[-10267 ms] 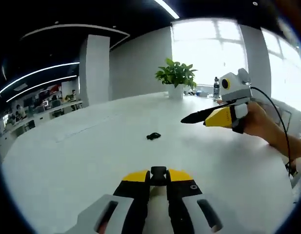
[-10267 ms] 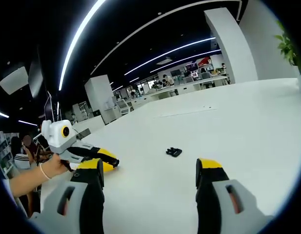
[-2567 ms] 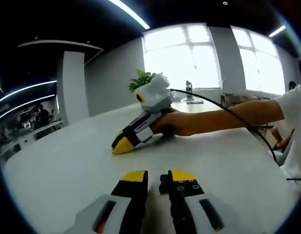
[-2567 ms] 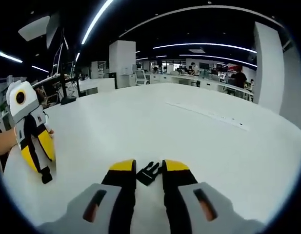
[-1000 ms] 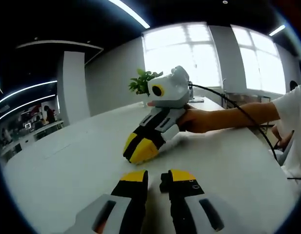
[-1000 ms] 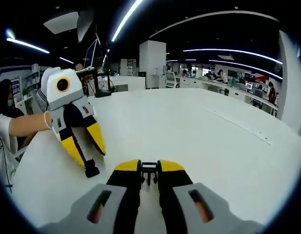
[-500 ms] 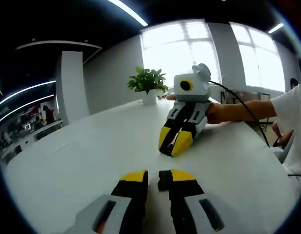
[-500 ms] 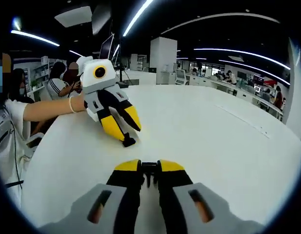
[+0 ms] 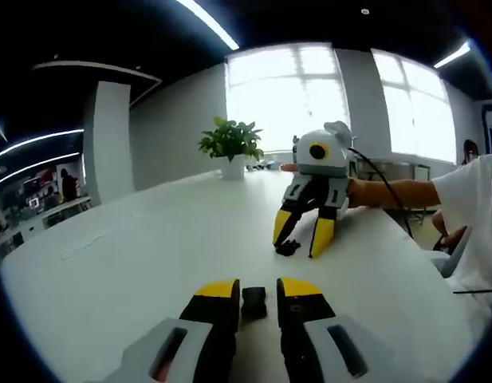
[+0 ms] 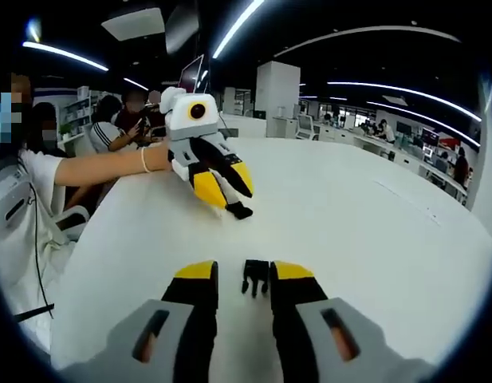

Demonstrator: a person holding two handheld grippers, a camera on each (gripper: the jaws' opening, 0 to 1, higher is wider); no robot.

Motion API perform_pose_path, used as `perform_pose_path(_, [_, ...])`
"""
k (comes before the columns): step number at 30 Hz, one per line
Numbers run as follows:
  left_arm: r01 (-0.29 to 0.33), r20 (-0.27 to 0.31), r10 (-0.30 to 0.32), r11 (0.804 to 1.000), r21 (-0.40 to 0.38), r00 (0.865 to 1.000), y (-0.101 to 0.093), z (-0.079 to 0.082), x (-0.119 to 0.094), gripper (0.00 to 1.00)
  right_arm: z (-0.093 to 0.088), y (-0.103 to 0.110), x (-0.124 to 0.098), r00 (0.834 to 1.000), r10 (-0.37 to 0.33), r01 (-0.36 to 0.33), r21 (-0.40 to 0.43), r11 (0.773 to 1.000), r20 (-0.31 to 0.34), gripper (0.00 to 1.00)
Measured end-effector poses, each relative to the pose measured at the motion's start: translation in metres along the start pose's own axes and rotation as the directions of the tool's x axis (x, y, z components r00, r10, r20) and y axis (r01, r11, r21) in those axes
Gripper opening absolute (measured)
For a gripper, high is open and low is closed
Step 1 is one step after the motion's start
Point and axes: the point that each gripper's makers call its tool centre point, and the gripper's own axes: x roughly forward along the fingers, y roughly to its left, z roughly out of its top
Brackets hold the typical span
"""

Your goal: Snap the two parts of the plastic buckle together until the buckle closes and remains connected.

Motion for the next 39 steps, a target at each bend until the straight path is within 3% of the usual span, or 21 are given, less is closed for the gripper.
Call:
perform_pose_path(5, [-0.013,-0.026,0.013,1.0,0.018,1.0,0.001,-0.006,0.002,0.19,0.007,-0.002,-0.011,0.997,-0.02,0.014,0.07,0.997,0.078,0.31])
perform_pose_path(14, [-0.023,-0.026,0.023,1.0,0.021,0.999,0.006,-0.006,0.003,0.19,0.001,-0.008,-0.021,0.996,-0.049,0.043,0.089,0.995,0.069,0.35])
perform_pose_path(17, [-0.025,-0.023,0.025,1.0,0.018,0.999,0.013,-0.004,0.003,0.19,0.008,-0.007,-0.023,0.997,-0.022,0.019,0.043,0.999,0.074,0.36])
perform_pose_path(19, [-0.026,-0.023,0.026,1.0,0.017,0.999,0.016,-0.003,0.003,0.19,0.006,-0.003,-0.022,0.998,0.044,-0.044,-0.011,0.999,0.049,0.4])
perform_pose_path(21, [-0.027,-0.026,0.028,0.999,0.019,0.999,0.019,-0.003,0.004,0.19,0.0,0.0,-0.02,0.994,0.108,-0.108,0.0,0.994,0.011,0.46])
perform_pose_path(28, [-0.03,-0.038,0.031,0.999,0.029,0.999,0.022,-0.004,0.005,0.19,-0.001,-0.005,-0.014,0.984,0.168,-0.17,0.034,0.985,0.055,0.51])
perform_pose_path(34, [-0.031,-0.04,0.032,0.999,0.032,0.999,0.023,-0.003,0.004,0.19,-0.003,-0.006,-0.013,0.98,0.189,-0.19,0.016,0.982,0.06,0.51])
perform_pose_path(39, [-0.036,-0.053,0.038,0.998,0.045,0.998,0.022,-0.005,0.005,0.19,-0.004,-0.006,-0.018,0.979,0.194,-0.196,0.026,0.98,0.066,0.4])
